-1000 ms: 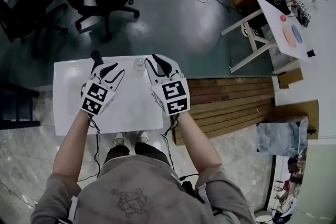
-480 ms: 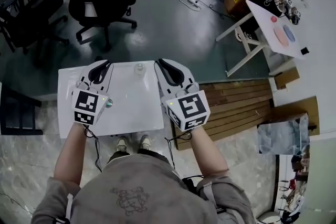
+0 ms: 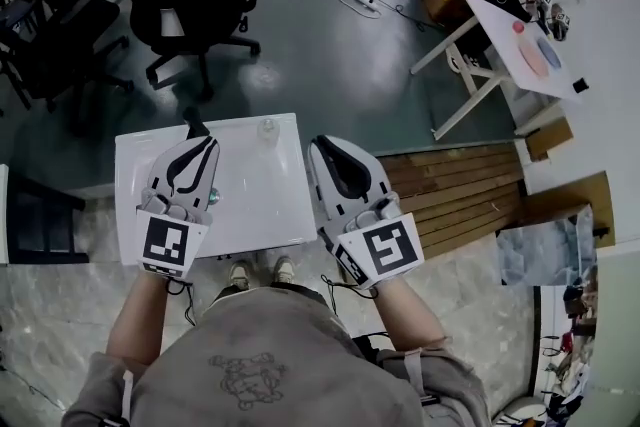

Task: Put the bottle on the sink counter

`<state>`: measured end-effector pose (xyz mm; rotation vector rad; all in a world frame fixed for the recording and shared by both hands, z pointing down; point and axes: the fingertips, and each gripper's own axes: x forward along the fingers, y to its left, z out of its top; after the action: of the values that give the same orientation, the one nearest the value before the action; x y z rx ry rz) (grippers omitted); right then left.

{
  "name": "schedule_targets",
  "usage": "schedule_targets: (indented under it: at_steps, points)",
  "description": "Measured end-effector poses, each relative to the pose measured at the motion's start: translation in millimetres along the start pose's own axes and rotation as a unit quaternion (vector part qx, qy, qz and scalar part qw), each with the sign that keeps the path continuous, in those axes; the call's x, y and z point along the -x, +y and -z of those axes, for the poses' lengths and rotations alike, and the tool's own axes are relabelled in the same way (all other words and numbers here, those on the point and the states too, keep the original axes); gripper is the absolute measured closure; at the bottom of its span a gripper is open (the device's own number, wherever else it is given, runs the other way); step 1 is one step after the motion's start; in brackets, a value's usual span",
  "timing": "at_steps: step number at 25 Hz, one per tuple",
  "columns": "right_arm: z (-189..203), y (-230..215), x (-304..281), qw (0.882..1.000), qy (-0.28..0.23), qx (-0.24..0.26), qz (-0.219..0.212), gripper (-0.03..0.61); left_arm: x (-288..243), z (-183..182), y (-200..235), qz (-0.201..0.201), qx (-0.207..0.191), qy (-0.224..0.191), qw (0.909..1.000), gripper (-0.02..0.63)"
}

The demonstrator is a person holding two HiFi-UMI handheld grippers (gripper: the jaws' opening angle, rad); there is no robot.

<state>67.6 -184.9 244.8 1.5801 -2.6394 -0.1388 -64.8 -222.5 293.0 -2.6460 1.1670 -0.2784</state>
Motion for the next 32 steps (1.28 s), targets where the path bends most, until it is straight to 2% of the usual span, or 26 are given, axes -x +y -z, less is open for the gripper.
schedule_targets:
  at_steps: [4,10,19,25,29,32]
  points:
    - [2.5,10.1,15.4,1.0,0.0,0.005,0.001,0.537,14.3,1.2,-13.7,0.007,0.024,-0.005,0.9997,0.584]
    - [19.1,15.8,31.8,1.0,0.016,-0.008,-0.006,0.538,28.8,8.5,-28.4,0.01,0.04,0.005,0.9991,0.589]
    - [52.8,23.3,48.2,0.999,0.049,-0.02,-0.01,0.541,39.0,25.5,-53.3,0.023,0.045,0.029,0.9983,0.589]
    - [59.8,31.5,52.5,0.998,0.056,-0.014,-0.013,0.541,43.1,37.5,-61.4,0.031,0.062,0.044,0.9966,0.589]
    - [61.4,31.1,53.0,0.998,0.058,-0.013,-0.011,0.541,42.8,39.4,-61.7,0.036,0.042,0.039,0.9977,0.589]
    - [61.2,28.5,53.0,0.998,0.062,-0.009,-0.008,0.541,42.4,37.8,-57.1,0.028,0.053,0.045,0.9972,0.589]
